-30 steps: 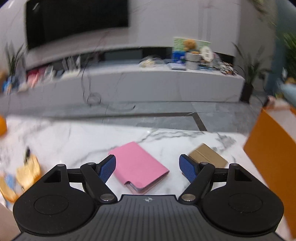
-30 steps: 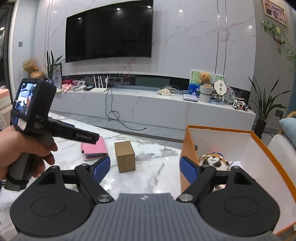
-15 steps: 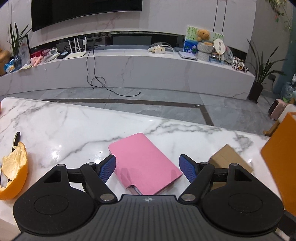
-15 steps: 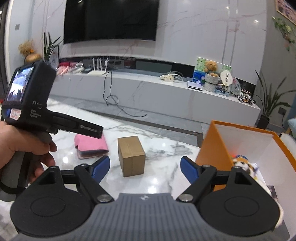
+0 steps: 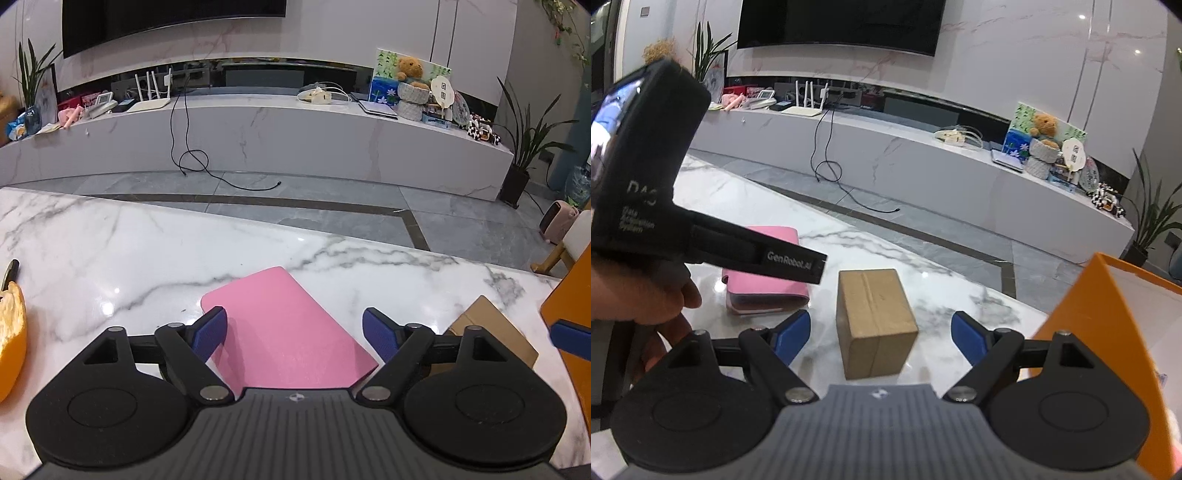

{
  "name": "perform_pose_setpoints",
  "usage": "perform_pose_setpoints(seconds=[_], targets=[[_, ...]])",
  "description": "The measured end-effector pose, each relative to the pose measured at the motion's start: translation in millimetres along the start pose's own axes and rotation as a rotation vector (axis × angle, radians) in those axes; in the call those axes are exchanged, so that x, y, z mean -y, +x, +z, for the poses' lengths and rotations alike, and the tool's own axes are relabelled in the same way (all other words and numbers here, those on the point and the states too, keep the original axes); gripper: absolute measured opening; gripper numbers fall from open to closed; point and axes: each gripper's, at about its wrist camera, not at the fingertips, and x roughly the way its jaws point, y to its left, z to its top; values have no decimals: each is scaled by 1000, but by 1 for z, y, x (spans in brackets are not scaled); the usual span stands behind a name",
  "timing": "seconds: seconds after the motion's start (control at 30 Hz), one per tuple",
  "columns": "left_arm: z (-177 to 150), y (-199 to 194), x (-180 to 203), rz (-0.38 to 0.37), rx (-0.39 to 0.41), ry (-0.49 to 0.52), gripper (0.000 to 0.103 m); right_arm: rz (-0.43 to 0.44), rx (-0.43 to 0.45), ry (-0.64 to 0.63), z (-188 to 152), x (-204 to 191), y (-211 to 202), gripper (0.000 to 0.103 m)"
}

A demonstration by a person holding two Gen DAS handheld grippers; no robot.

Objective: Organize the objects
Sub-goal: 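Grasp the pink wallet with the left tool while the right tool grasps the cardboard box, then lift the pink wallet and cardboard box off the table with both tools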

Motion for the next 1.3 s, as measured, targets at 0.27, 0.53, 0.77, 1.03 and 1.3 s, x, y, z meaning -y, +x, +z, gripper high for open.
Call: perform_pose_setpoints(seconds=[0.27,0.53,0.77,1.03,1.3], targets=[[-4,4,3,36,6,67,100,9,-8,-49,3,-10,26,84],[-6,6,0,59,-11,60,103,-9,-41,-69,-3,-9,40,66],[-9,2,-5,30,-19,60,101,4,-59,-10,-8,4,36,53],[-20,-10,-5,-2,-41,59,100,-6,-84,30,-20,6,17,52],[-45,-38,4,-20,-66,67,100,-32,-116,73,-42,12,-13,51]])
